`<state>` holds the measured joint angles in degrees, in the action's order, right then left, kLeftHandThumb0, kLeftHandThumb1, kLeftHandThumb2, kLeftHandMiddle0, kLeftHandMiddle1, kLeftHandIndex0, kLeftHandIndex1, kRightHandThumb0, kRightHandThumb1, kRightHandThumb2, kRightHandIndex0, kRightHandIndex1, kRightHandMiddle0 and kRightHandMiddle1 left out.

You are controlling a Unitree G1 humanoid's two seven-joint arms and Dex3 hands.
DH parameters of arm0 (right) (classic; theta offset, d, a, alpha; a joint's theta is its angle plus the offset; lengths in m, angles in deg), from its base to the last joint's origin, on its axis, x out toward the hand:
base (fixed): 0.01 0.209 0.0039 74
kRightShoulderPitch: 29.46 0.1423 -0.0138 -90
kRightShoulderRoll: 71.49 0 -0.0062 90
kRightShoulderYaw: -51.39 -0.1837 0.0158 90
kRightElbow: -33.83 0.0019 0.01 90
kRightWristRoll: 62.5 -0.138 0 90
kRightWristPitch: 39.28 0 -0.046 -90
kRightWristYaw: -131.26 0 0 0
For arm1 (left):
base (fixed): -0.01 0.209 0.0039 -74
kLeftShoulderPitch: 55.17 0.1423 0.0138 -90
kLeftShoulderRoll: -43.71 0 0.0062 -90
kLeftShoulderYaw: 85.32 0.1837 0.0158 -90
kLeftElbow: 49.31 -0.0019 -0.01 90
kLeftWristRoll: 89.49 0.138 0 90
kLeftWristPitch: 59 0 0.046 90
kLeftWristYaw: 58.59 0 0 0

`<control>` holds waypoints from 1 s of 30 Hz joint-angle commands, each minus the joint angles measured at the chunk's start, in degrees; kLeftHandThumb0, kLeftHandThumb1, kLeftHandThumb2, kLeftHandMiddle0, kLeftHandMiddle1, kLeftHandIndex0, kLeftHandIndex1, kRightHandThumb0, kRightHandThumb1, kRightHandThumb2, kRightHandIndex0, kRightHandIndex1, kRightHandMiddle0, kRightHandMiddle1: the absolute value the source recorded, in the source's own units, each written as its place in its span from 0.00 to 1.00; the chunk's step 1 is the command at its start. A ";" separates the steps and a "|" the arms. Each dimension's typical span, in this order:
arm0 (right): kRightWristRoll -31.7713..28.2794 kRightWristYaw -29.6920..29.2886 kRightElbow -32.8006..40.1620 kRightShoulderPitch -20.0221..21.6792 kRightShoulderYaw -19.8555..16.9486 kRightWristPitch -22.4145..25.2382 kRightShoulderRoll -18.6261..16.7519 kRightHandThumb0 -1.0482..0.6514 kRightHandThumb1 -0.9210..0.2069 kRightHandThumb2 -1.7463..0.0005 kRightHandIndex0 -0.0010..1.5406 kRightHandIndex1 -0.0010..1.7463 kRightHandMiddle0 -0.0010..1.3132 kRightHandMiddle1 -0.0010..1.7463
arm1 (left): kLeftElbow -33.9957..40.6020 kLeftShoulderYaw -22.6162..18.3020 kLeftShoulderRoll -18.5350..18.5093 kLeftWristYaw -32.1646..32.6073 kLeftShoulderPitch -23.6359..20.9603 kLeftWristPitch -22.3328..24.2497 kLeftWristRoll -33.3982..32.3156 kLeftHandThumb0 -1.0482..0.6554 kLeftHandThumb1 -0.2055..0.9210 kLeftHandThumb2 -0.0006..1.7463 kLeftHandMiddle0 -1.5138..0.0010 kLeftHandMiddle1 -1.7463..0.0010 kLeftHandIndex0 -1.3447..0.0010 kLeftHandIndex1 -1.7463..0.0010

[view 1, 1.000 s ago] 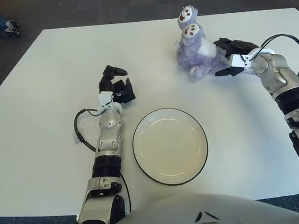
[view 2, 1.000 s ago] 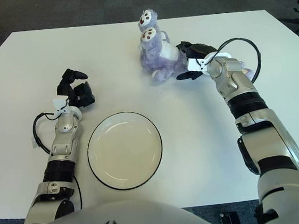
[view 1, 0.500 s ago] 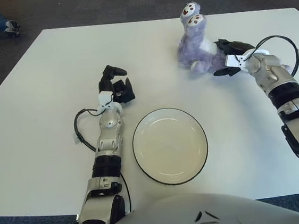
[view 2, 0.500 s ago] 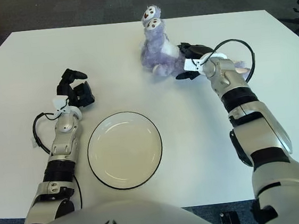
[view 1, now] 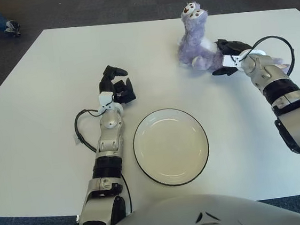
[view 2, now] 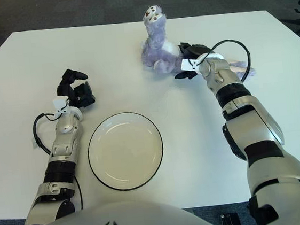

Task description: Put the doll into the plate.

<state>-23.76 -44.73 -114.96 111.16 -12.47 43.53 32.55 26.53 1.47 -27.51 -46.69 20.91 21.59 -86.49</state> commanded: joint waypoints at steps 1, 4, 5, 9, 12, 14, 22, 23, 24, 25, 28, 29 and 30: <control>1.42 -1.19 -3.41 -2.56 1.87 -0.69 -1.13 0.21 0.44 0.53 0.01 0.01 0.00 0.23 | -0.29 0.02 0.25 0.35 1.62 0.22 0.36 0.35 0.51 0.72 0.24 0.00 0.58 0.00; 1.74 -3.01 -4.45 -2.45 2.41 -1.03 -1.32 0.28 0.54 0.46 0.01 0.15 0.00 0.25 | -0.19 0.04 0.25 0.41 1.67 0.37 0.45 0.35 0.51 0.72 0.24 0.00 0.58 0.00; 1.83 -3.46 -4.70 -2.39 2.59 -1.06 -1.37 0.29 0.56 0.45 0.01 0.17 0.00 0.25 | -0.17 0.05 0.24 0.42 1.68 0.39 0.48 0.35 0.51 0.72 0.24 0.00 0.58 0.00; 2.66 -6.12 -5.48 -2.37 3.65 -0.22 -1.96 0.38 0.65 0.40 0.00 0.43 0.00 0.36 | -0.12 0.09 0.22 0.41 1.72 0.35 0.54 0.35 0.51 0.72 0.24 0.00 0.58 0.00; 3.04 -7.73 -5.94 -2.37 4.33 0.38 -2.37 0.45 0.71 0.35 0.00 0.55 0.00 0.47 | -0.12 0.08 0.22 0.38 1.72 0.34 0.58 0.35 0.51 0.72 0.24 0.00 0.58 0.00; 3.30 -8.89 -6.13 -2.44 4.77 0.88 -2.69 0.50 0.73 0.32 0.00 0.59 0.00 0.53 | -0.12 0.09 0.21 0.36 1.72 0.36 0.60 0.35 0.51 0.72 0.24 0.00 0.58 0.00; 3.77 -14.36 -6.77 -3.36 5.24 5.43 -4.81 0.71 0.80 0.20 0.00 0.74 0.00 0.72 | -0.20 0.03 0.22 0.38 1.69 0.39 0.58 0.35 0.51 0.72 0.24 0.00 0.58 0.00; 3.69 -15.53 -7.04 -3.66 5.15 6.01 -5.08 0.74 0.80 0.18 0.00 0.78 0.00 0.76 | -0.24 0.01 0.23 0.37 1.70 0.30 0.54 0.35 0.51 0.72 0.24 0.00 0.58 0.00; 3.61 -16.28 -7.24 -3.85 5.12 6.33 -5.24 0.76 0.79 0.16 0.00 0.81 0.00 0.80 | -0.26 0.00 0.24 0.36 1.70 0.24 0.51 0.35 0.51 0.72 0.24 0.00 0.58 0.00; 3.55 -16.69 -7.40 -3.92 5.13 6.46 -5.31 0.78 0.79 0.14 0.00 0.84 0.00 0.83 | -0.27 -0.01 0.24 0.35 1.71 0.21 0.50 0.35 0.51 0.72 0.24 0.00 0.58 0.00; 3.41 -18.01 -7.75 -4.04 5.15 6.65 -5.50 0.80 0.79 0.12 0.00 0.87 0.00 0.87 | -0.30 -0.03 0.25 0.30 1.71 0.12 0.45 0.35 0.51 0.72 0.24 0.00 0.58 0.00; 3.48 -19.59 -7.86 -4.26 5.13 6.59 -5.56 0.80 0.78 0.12 0.00 0.88 0.00 0.88 | -0.35 -0.05 0.24 0.19 1.71 -0.02 0.36 0.35 0.51 0.72 0.24 0.00 0.58 0.00; 3.60 -21.26 -7.99 -4.49 5.16 6.39 -5.60 0.80 0.78 0.11 0.00 0.91 0.01 0.91 | -0.41 -0.07 0.23 0.02 1.71 -0.16 0.20 0.35 0.51 0.72 0.24 0.00 0.58 0.00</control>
<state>-21.00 -64.74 -120.75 110.71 -8.07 49.55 27.86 26.88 1.51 -27.33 -46.51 21.13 21.59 -86.22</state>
